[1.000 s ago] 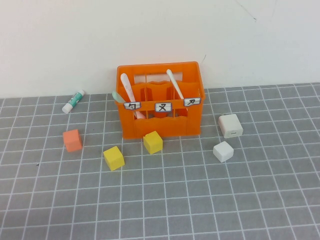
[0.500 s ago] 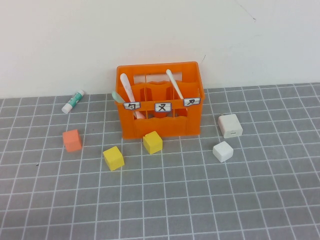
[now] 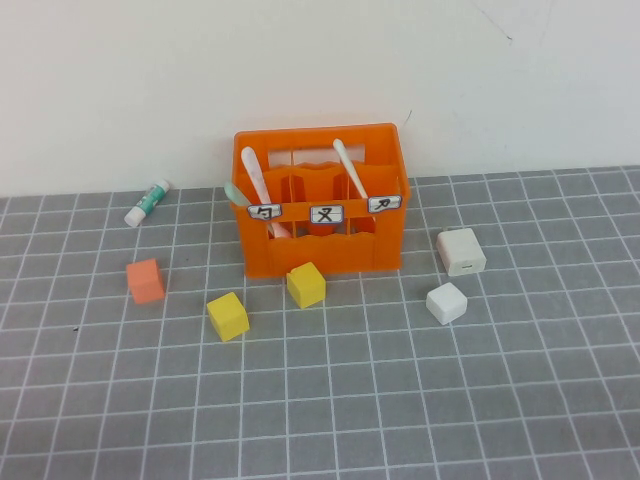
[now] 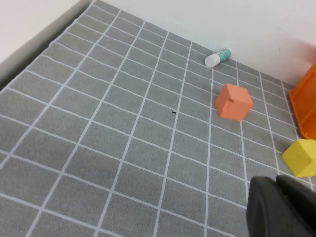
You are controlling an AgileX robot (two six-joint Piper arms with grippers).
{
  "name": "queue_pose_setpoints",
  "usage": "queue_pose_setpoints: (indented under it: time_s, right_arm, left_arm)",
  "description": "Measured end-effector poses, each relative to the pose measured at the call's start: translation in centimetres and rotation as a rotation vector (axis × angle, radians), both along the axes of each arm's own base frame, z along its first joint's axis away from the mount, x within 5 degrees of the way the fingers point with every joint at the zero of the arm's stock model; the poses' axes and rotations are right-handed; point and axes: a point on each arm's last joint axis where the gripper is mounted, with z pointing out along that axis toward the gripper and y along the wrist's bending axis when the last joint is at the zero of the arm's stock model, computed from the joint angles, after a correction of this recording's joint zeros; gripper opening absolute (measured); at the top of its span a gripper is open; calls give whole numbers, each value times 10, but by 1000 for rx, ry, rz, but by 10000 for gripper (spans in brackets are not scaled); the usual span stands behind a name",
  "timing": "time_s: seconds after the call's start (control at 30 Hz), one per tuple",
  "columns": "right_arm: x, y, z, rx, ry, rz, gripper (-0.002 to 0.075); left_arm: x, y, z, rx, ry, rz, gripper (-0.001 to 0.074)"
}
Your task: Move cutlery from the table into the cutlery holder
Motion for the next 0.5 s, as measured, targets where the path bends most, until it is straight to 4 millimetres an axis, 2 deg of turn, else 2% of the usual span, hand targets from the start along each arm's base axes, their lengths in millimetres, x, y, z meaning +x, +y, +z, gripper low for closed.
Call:
queue_pose_setpoints:
  time_s: [0.5]
  right_arm:
    - [-5, -3, -19, 36, 204, -44, -3]
  left_arm:
    - [0, 0, 0, 0, 0, 0, -1]
